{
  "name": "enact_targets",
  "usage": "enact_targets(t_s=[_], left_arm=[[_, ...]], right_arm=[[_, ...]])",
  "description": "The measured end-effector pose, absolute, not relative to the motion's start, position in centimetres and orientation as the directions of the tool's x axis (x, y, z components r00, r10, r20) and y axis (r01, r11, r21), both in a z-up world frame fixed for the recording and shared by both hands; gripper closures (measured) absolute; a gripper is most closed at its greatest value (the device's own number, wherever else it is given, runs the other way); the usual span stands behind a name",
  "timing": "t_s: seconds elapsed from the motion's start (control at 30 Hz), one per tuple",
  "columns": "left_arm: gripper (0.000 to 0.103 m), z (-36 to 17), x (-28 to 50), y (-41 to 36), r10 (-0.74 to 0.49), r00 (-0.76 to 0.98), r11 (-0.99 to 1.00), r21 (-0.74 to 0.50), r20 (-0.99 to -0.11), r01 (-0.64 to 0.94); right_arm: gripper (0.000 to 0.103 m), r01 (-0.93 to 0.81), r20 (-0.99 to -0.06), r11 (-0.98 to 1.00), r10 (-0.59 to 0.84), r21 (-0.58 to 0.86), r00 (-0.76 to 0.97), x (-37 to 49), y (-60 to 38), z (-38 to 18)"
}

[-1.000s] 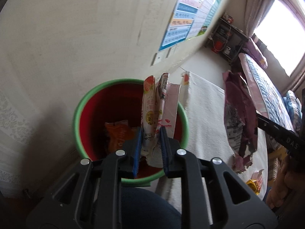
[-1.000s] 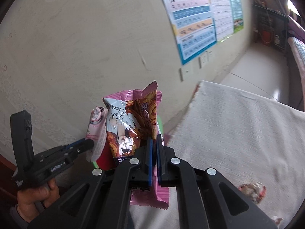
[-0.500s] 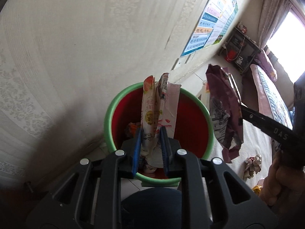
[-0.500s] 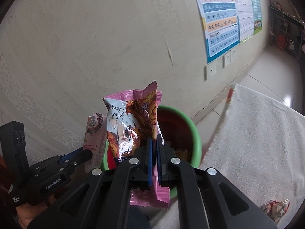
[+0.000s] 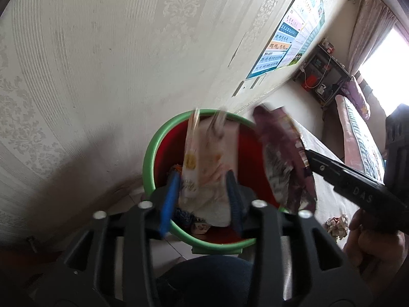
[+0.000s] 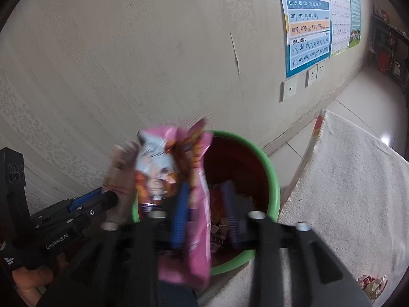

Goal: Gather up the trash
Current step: 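Open both grippers to drop the two wrappers into the bucket, then move both open grippers back over the crumpled paper and yellow wrapper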

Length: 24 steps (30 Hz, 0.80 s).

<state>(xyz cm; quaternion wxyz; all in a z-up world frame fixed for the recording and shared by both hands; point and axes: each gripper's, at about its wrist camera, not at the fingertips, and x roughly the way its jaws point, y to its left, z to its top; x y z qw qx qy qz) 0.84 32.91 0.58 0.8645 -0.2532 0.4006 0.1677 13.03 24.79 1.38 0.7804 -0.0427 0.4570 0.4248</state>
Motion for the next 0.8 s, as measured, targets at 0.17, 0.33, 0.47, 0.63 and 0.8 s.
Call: enact_targets(t_s=[0.17,0.33,0.47,0.63,0.8], left_arm=[[0.029,0.6,0.4,32.8,0.100,0.629,0.814,-0.300,-0.771,-0.497],[0.011,0.6,-0.4,33.2,0.123,0.625,0.797,-0.298,-0.771,-0.525],[0.006,0.7,-0.6,32.9,0.162,0.614,0.796,-0.265,-0.773,-0.544],[0.006,0.9,-0.1,31.8,0.146,0.619,0.813,-0.263,-0.772,-0.519],[0.006,1.5,1.2,29.1,0.114,0.633,0.854,-0.250,-0.766,-0.456]], right_arm=[[0.037,-0.699,-0.748,0.645,0.618,0.308,0.241,12.8,24.8,1.5],[0.022,-0.690,-0.745,0.664,0.608,0.289,0.274,12.9,23.9,1.9],[0.016,-0.676,-0.743,0.683,0.598,0.276,0.301,13.2,22.4,2.3],[0.012,-0.648,-0.747,0.711,0.581,0.272,0.324,13.2,19.7,2.5],[0.012,-0.624,-0.749,0.734,0.566,0.268,0.345,12.6,16.7,2.9]])
